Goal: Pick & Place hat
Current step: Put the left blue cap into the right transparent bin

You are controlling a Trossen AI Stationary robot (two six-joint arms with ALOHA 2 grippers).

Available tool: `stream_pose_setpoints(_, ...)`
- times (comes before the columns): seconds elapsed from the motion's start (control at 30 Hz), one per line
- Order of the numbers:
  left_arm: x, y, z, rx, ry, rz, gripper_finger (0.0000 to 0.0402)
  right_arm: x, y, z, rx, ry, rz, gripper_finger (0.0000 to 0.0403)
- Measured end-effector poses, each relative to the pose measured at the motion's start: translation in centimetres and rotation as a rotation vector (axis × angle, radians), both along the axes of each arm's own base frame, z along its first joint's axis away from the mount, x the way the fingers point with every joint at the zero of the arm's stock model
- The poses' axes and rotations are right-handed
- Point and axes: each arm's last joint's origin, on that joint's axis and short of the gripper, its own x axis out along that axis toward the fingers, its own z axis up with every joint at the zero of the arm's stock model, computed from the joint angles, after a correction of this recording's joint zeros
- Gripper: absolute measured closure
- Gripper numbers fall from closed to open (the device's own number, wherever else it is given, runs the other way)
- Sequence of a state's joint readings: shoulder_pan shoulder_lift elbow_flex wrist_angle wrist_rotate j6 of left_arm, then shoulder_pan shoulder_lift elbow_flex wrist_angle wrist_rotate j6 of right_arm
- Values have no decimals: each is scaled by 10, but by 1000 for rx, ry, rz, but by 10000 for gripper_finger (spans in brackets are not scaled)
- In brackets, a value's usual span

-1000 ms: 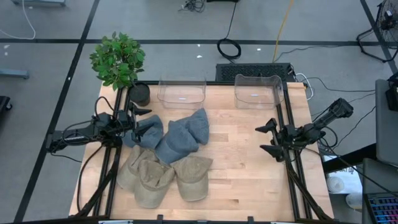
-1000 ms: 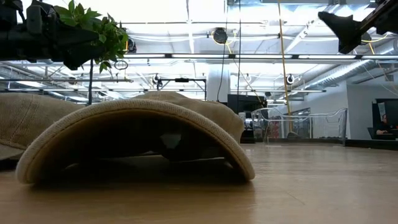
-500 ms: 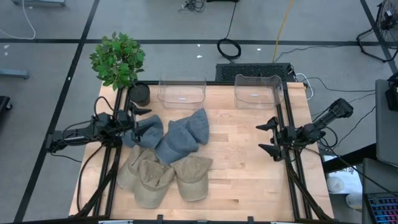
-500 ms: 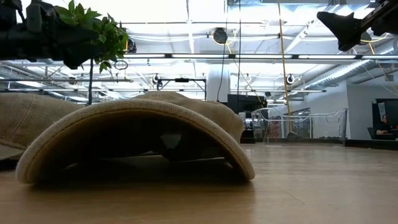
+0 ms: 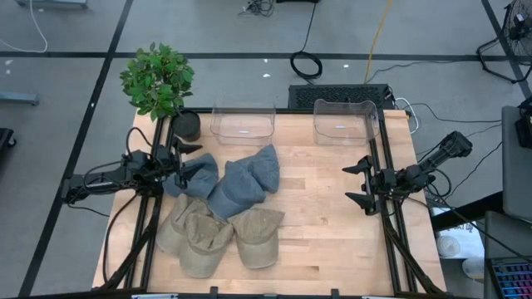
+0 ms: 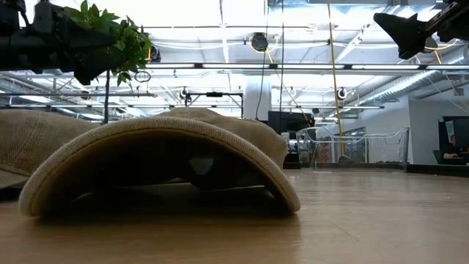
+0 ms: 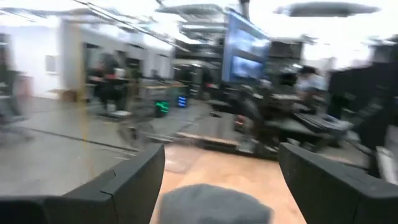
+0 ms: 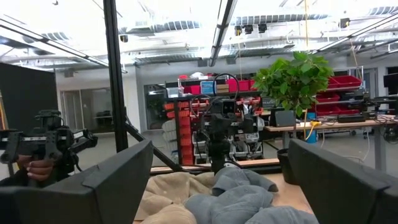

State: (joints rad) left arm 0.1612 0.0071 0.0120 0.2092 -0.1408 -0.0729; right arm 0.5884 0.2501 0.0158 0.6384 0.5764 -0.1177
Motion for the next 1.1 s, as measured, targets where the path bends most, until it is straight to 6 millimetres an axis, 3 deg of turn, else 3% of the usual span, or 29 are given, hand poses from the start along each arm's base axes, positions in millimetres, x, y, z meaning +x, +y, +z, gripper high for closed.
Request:
stream_pose_setpoints(0.1,-1,2,-1,-58,-7,62,78,0,0,0,0,0,0,41)
stream_pose_setpoints(0.27,2,1,-3,-163,92,6,78,0,0,0,0,0,0,41)
stream_pose_setpoints(0.43,5,3,45,-254,254,45,78,0,0,0,0,0,1,41)
stream_pose_setpoints(0.53,19,6,73,-333,511,98,78,0,0,0,0,0,1,41)
stream_pose_setpoints(0.63,41,10,83,-445,841,180,78,0,0,0,0,0,1,41)
stream_pose_setpoints(0.77,67,14,76,-473,1291,258,78,0,0,0,0,0,1,41)
stream_pose_setpoints(0.9,82,17,58,-490,1643,285,78,0,0,0,0,0,1,41)
stream_pose_setpoints(1.1,97,18,34,-488,1792,239,78,0,0,0,0,0,1,41)
